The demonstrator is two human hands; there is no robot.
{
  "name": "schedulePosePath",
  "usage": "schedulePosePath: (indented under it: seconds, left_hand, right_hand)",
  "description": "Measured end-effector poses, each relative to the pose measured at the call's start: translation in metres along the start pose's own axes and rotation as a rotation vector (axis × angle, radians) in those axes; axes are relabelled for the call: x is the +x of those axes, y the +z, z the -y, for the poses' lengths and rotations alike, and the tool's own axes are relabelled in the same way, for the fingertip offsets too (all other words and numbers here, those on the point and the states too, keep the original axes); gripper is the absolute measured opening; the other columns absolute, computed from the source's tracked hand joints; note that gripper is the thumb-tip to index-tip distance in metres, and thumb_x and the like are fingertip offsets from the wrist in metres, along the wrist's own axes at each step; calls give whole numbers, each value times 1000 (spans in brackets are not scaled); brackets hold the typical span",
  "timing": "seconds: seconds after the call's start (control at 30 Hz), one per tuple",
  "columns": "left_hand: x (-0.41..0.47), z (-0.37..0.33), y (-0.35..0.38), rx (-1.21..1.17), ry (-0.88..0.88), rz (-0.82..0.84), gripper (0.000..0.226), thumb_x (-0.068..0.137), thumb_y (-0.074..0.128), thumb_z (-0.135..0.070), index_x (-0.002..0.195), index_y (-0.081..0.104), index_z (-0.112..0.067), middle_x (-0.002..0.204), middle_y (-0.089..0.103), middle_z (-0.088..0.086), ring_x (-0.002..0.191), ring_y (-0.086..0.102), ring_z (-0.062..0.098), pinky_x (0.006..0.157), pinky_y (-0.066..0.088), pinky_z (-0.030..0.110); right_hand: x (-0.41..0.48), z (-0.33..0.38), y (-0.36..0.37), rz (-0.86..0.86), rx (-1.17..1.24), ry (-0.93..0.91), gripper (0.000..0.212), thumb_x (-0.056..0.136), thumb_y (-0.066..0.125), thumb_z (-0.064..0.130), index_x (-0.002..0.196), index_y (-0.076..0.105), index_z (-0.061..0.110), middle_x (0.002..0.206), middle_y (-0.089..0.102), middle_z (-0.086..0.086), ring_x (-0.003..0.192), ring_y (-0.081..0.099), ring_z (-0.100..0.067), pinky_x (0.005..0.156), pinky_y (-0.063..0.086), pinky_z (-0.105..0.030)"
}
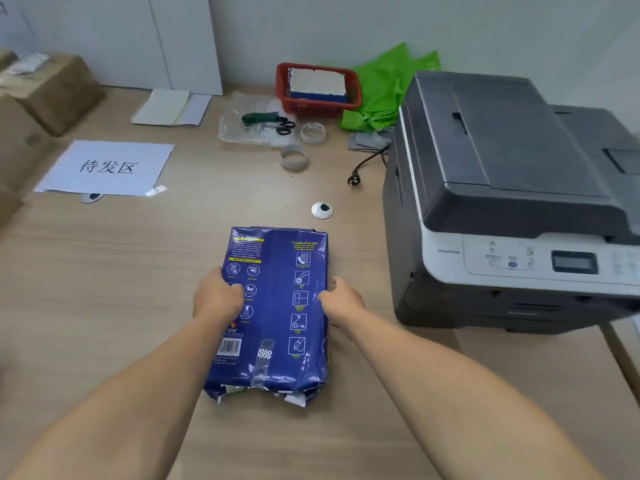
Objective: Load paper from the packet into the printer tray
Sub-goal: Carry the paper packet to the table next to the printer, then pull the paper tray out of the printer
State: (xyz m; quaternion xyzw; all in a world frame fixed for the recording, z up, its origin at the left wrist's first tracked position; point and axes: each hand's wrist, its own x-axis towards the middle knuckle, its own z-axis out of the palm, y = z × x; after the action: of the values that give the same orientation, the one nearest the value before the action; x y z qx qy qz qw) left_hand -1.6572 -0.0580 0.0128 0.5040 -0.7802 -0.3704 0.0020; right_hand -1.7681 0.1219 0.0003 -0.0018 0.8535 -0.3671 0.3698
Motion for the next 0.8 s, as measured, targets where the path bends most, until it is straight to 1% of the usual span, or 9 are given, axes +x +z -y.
schedulePosePath:
  seconds: [0.07, 0.13, 0.2, 0.27, 0.33, 0.4, 0.5, 0.6, 0.8]
  left_hand:
    - [-13, -11, 4, 28, 78, -37, 28, 82, 50, -12, 107, 62, -17, 109, 67, 15, 93, 61, 39, 80, 52, 44]
    - [-28, -24, 13, 49, 161, -23, 40, 85, 49, -12, 124, 60, -15, 123, 63, 18, 104, 60, 42, 87, 52, 47]
    - [-46, -40, 27, 35, 200, 23, 53, 91, 49, -13, 144, 48, -14, 141, 54, 18, 116, 57, 41, 91, 50, 47]
    - [-66, -55, 43, 22, 241, 79, 55, 94, 48, -15, 149, 41, -14, 148, 47, 16, 119, 57, 39, 88, 50, 45]
    - [-87, -67, 60, 36, 299, 137, 55, 94, 48, -15, 149, 42, -14, 149, 45, 18, 125, 53, 40, 97, 45, 45]
    - [-110, -77, 79, 47, 353, 196, 57, 92, 47, -14, 149, 42, -13, 150, 46, 17, 130, 50, 38, 102, 42, 43]
    - [-144, -93, 106, 46, 385, 247, 58, 92, 48, -13, 149, 41, -11, 150, 48, 16, 132, 49, 34, 105, 41, 42]
    - [-176, -105, 130, 31, 400, 271, 56, 93, 51, -11, 148, 42, -8, 149, 50, 17, 136, 48, 34, 110, 37, 40]
    - [-202, -128, 170, -75, 299, 234, 64, 92, 53, -16, 153, 32, -16, 149, 50, 13, 135, 49, 31, 107, 45, 49]
  right_hand:
    - [-11, -5, -11, 15, 37, 12, 56, 88, 49, 26, 143, 42, 16, 130, 60, -9, 103, 60, -25, 92, 55, -41]
    - [-25, -14, -25, 12, 108, 25, 50, 91, 51, 27, 140, 47, 18, 130, 58, -9, 107, 58, -24, 90, 56, -40]
    - [-39, -29, -41, -12, 182, 45, 40, 93, 53, 28, 133, 54, 21, 124, 59, -7, 110, 58, -24, 85, 56, -39]
    - [-52, -50, -58, -66, 265, 62, 26, 92, 53, 26, 116, 62, 22, 108, 60, -4, 101, 58, -21, 76, 54, -35]
    - [-67, -73, -77, -128, 365, 101, 10, 91, 52, 22, 93, 62, 23, 90, 56, -2, 89, 54, -23, 69, 50, -31]
    - [-79, -96, -97, -202, 479, 152, 13, 95, 51, 18, 84, 57, 22, 88, 55, -3, 86, 53, -23, 63, 47, -30]
    - [-91, -126, -128, -282, 669, 199, 4, 99, 50, 15, 101, 53, 18, 107, 54, -10, 94, 54, -25, 67, 53, -36]
    - [-88, -147, -155, -312, 866, 247, 27, 99, 52, 16, 125, 49, 12, 114, 55, -12, 98, 58, -27, 77, 56, -43]
    - [-65, -167, -201, -222, 1098, 301, 35, 95, 51, 19, 129, 55, 17, 115, 64, -13, 92, 61, -29, 55, 51, -34]
